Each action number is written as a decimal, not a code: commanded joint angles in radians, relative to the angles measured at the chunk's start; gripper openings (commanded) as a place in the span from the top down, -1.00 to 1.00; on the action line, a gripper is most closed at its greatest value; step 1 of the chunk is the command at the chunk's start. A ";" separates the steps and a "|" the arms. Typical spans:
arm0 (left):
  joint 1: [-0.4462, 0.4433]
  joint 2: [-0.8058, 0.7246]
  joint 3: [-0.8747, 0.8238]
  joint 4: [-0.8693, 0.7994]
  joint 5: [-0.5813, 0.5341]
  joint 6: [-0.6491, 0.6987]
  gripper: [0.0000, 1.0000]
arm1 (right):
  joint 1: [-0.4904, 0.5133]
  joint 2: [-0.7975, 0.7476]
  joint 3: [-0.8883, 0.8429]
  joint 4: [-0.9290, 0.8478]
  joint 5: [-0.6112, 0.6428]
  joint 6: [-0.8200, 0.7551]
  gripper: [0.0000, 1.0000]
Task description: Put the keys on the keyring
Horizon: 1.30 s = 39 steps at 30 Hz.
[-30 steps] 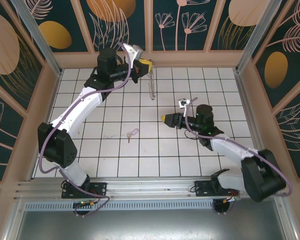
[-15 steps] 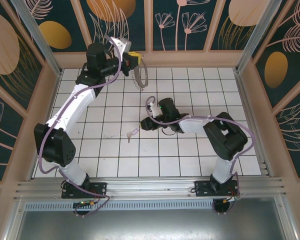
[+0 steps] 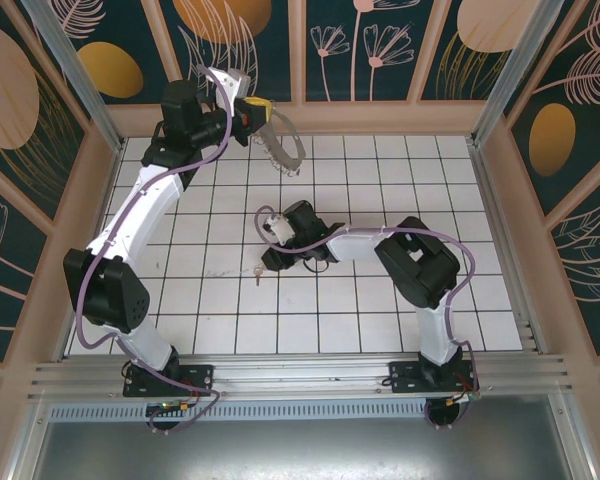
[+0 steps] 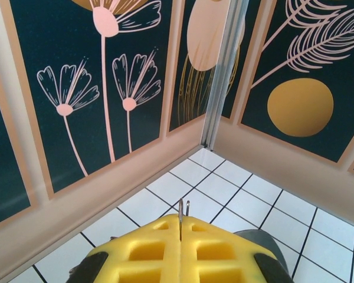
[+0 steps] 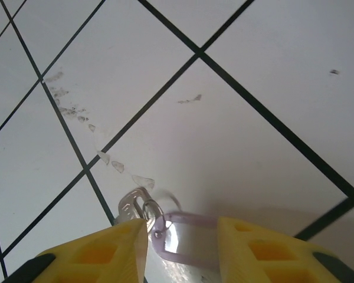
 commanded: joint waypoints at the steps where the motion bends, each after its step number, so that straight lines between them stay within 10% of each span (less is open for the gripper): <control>1: 0.008 -0.036 0.030 0.016 -0.003 -0.017 1.00 | 0.023 0.025 0.037 -0.048 0.023 -0.049 0.30; 25: 0.018 -0.027 0.024 0.023 0.004 -0.034 1.00 | 0.064 0.060 0.056 -0.060 0.013 -0.059 0.36; 39: 0.018 -0.018 0.024 0.038 0.015 -0.057 1.00 | 0.059 0.012 0.017 -0.033 0.004 -0.036 1.00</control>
